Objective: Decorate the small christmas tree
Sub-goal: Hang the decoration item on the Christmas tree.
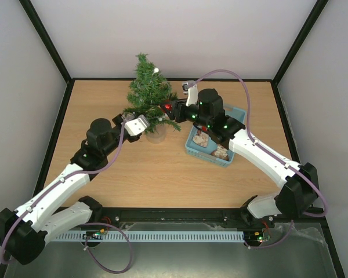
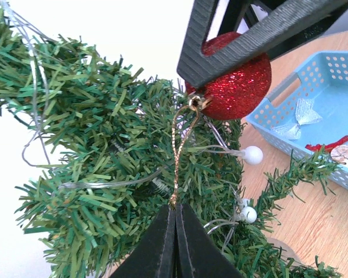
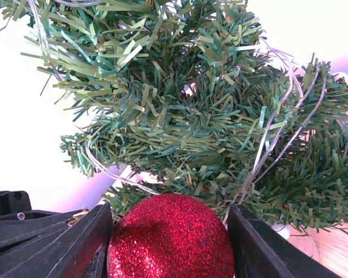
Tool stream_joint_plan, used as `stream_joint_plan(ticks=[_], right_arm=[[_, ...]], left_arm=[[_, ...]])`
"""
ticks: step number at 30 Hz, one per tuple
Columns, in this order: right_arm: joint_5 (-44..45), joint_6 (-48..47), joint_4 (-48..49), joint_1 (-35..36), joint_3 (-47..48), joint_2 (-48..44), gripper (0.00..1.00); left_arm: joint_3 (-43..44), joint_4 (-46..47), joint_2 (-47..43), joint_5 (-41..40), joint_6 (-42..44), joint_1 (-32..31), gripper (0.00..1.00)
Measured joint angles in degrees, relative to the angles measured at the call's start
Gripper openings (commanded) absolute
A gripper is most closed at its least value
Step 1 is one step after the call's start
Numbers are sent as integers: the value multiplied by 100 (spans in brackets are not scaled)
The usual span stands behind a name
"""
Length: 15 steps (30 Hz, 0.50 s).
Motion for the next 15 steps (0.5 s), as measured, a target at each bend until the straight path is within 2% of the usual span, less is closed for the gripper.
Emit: stream_joint_plan(ticks=[15], right_arm=[[4,-4,-7,44,2,227,50]], left_arm=[[-114,234,262,48,374,0,2]])
